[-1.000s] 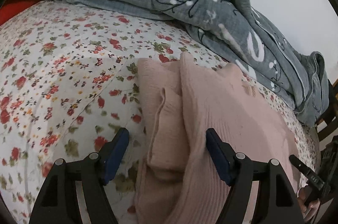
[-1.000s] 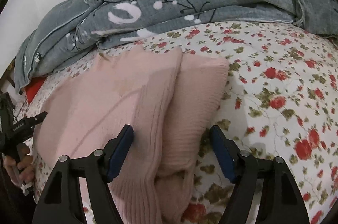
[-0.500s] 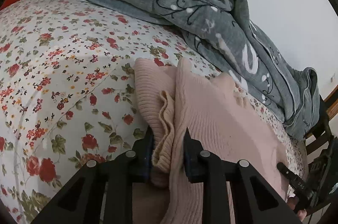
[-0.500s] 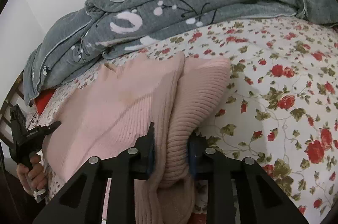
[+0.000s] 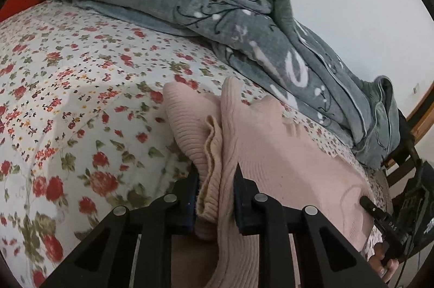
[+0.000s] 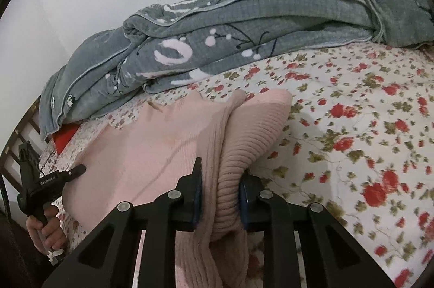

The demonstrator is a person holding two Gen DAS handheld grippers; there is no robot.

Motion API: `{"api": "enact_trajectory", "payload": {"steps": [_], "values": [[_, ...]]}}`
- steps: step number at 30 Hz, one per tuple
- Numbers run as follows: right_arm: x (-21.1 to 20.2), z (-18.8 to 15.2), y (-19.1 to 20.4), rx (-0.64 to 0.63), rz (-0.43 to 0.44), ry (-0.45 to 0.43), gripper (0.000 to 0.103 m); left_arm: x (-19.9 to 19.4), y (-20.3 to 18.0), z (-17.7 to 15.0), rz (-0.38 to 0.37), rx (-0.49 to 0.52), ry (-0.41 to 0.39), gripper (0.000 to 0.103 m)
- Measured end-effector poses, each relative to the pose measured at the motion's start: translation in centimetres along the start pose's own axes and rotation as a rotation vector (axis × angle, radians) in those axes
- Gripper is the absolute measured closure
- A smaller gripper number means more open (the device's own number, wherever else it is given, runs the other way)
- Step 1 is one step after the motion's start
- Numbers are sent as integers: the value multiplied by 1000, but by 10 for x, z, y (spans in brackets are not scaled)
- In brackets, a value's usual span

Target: Fold small clothes

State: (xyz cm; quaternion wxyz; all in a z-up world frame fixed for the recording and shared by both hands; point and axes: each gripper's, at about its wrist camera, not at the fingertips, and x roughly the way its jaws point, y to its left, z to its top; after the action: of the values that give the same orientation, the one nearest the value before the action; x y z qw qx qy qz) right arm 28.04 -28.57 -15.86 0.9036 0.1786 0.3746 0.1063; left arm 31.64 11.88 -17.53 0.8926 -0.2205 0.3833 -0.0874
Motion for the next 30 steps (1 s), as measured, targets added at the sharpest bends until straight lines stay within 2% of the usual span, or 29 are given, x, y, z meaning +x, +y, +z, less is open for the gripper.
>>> {"api": "enact_trajectory", "payload": {"steps": [6,10,18,22,26,28,29,30], "values": [[-29,-5,-15,57,-6,-14,81,-6,-16,-18,-28,14,22,83],[-55,-25,-20,23,-54,-40,81,-15,-30,-36,-31,63,41,83],[-112,-63,-28,9,-81,-77,81,-46,-33,-72,-119,45,66,82],[-118,-77,-30,8,-101,-60,80,-58,-33,-90,-105,64,54,81],[-110,-73,-35,18,-118,-38,71,-54,-35,-86,-67,82,72,71],[-108,-68,-41,32,-125,-42,63,-48,-34,-79,-66,85,84,60],[-105,-64,-44,45,-128,-41,59,-45,-34,-76,-55,85,85,49],[-102,-61,-47,55,-132,-38,53,-42,-34,-73,-39,87,84,46]]}}
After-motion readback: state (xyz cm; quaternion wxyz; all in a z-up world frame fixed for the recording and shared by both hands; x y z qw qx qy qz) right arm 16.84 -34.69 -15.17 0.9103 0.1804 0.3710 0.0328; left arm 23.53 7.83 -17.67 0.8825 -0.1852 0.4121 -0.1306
